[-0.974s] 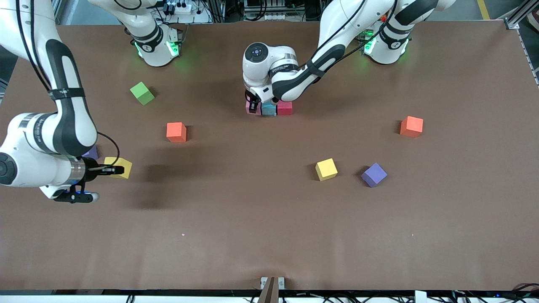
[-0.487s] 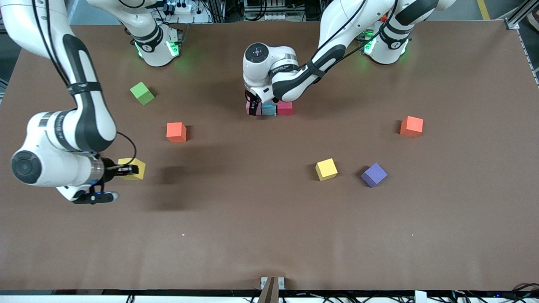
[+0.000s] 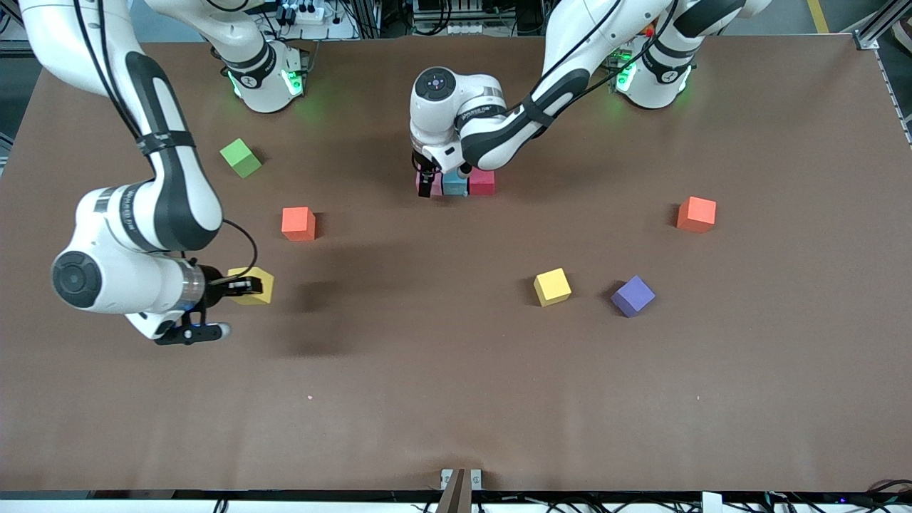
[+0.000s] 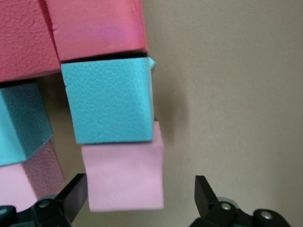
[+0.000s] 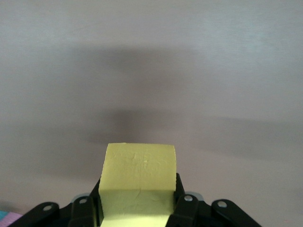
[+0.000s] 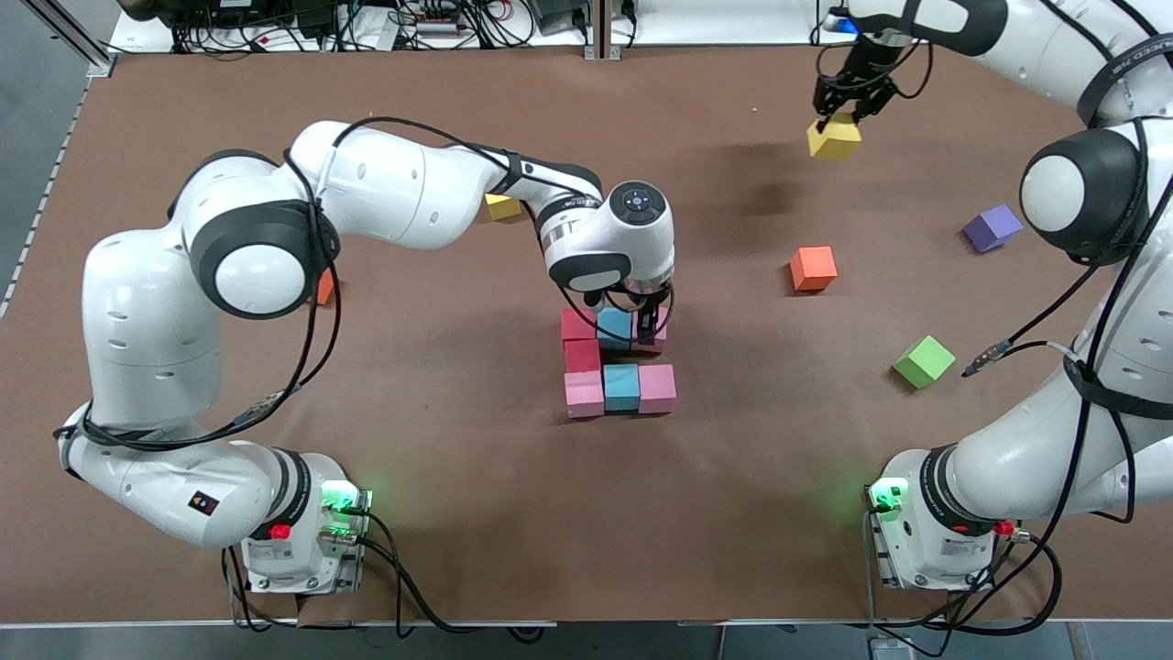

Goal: Form number 2 with 11 blocks
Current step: 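Release the pink block while the right gripper carries yellow toward the cluster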

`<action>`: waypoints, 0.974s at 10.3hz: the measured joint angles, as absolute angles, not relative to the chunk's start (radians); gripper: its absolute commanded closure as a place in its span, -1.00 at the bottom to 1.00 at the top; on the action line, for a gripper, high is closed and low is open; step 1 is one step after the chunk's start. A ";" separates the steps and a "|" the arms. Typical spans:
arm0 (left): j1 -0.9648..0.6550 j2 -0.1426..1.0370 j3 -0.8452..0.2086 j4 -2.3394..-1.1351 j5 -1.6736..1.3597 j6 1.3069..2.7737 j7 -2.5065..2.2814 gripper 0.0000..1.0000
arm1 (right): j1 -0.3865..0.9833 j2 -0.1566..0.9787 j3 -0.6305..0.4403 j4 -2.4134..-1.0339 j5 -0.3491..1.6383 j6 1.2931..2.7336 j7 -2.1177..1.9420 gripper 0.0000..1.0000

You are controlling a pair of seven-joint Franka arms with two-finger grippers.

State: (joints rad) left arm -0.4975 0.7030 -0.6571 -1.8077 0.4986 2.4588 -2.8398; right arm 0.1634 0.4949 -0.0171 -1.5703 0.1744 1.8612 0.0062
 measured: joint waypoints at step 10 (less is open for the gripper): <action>0.075 0.653 -1.072 -1.804 0.501 2.265 -2.596 -1.00 | 0.470 0.473 -0.014 -1.723 0.176 1.993 0.364 0.31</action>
State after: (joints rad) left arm 0.0755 0.6534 -1.0721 -1.8043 0.5014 2.2650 -2.5963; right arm 0.4697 0.4726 -0.0137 -1.7232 0.1763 1.9925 0.3644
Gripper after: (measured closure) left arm 0.000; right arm 0.445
